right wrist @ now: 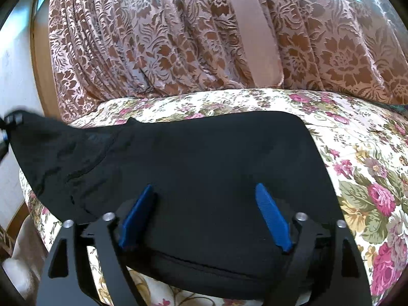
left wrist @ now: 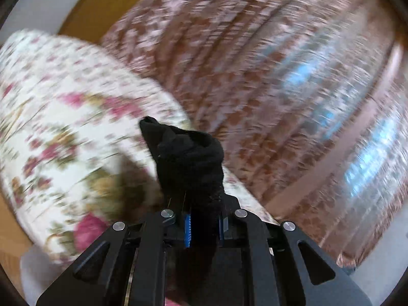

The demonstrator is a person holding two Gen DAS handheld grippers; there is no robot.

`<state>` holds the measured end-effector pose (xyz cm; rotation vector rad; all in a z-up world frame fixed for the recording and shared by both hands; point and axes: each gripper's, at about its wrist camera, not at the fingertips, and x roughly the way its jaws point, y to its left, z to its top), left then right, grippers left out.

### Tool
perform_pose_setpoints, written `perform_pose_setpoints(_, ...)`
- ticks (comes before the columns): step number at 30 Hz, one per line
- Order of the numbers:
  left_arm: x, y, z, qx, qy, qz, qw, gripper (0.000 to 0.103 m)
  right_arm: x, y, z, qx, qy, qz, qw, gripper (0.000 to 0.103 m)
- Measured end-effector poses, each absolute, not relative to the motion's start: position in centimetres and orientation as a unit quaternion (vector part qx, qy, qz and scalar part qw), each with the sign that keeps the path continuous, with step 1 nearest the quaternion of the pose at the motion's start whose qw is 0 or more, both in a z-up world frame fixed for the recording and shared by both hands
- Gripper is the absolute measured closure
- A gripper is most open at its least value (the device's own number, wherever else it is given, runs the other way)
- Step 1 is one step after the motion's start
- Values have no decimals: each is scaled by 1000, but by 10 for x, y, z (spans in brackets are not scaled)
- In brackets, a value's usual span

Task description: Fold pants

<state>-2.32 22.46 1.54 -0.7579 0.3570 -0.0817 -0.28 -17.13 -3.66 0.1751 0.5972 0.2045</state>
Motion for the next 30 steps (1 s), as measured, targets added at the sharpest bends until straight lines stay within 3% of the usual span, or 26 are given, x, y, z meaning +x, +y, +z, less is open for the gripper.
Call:
perform_pose_setpoints(5,-20,173,54,-303,155,-114,933,90,2,-175,-33,90,309,106,941,14)
perform_pose_setpoints(13,-15,84,82,-218,160,-231,934,90,-13,-218,-7,199,294,82,931,11)
perform_pose_setpoints(30,5,-55,9,-91,300,-351,883,90,-24,-262,21,271,264,71,923,15)
